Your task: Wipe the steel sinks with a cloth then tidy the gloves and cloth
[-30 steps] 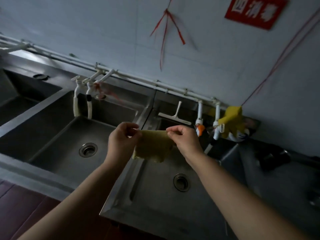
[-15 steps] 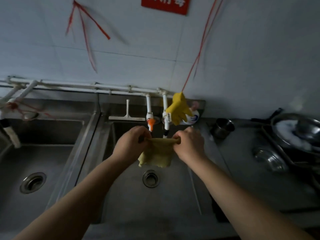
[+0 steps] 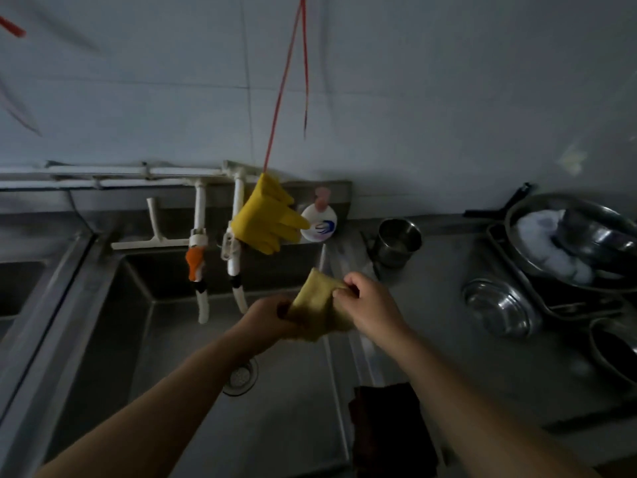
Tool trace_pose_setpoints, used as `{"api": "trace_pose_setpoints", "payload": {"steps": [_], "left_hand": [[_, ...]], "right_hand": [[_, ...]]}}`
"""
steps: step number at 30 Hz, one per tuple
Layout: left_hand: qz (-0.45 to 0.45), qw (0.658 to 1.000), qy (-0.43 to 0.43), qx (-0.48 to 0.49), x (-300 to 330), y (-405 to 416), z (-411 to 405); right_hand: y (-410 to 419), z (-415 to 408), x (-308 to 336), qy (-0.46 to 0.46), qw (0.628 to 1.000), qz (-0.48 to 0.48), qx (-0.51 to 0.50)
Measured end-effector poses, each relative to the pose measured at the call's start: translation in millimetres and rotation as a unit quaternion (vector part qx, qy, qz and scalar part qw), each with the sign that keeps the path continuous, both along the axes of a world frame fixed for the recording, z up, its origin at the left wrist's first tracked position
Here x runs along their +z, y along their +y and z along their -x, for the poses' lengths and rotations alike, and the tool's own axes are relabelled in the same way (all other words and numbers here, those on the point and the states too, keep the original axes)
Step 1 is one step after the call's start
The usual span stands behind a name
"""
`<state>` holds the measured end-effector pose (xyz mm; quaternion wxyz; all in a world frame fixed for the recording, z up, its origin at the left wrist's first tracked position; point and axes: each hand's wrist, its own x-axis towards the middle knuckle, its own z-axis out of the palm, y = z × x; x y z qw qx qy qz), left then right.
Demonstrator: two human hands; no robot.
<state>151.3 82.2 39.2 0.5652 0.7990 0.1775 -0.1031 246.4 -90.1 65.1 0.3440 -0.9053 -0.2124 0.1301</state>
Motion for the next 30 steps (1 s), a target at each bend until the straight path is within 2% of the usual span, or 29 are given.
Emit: {"api": "trace_pose_setpoints", "payload": {"steps": [3, 5, 7, 12, 16, 19, 23, 27, 30], "left_hand": [[0.134, 0.984, 0.012, 0.117, -22, -15, -47], [0.184, 0.967, 0.013, 0.178, -36, -26, -82], [0.175, 0.96, 0.019, 0.217, -51, -34, -114], [0.086, 0.957, 0.028, 0.277, -89, -37, -182], [0.095, 0.944, 0.03, 0.314, -115, -28, -215], [0.076, 0.956, 0.046, 0.281, -131, -28, -222], [0.038, 0.97, 0.062, 0.23, -138, -32, -216], [-0.013, 0.972, 0.088, 0.217, -131, -29, -198], [-0.077, 0.979, 0.105, 0.154, -115, -24, -172]], "right_hand": [[-23, -53, -25, 0.03, 0.999, 0.019, -0.028], [-30, -85, -44, 0.043, 0.998, 0.023, -0.038], [-31, -112, -63, 0.044, 0.998, 0.03, -0.042], [-19, -166, -107, 0.054, 0.996, 0.026, -0.059], [-12, -188, -137, 0.065, 0.994, 0.011, -0.087], [-11, -190, -152, 0.076, 0.994, 0.04, -0.072], [-16, -186, -156, 0.039, 0.994, 0.09, -0.055], [-22, -175, -146, 0.007, 0.99, 0.127, -0.054], [-24, -155, -130, -0.017, 0.985, 0.17, -0.027]]}}
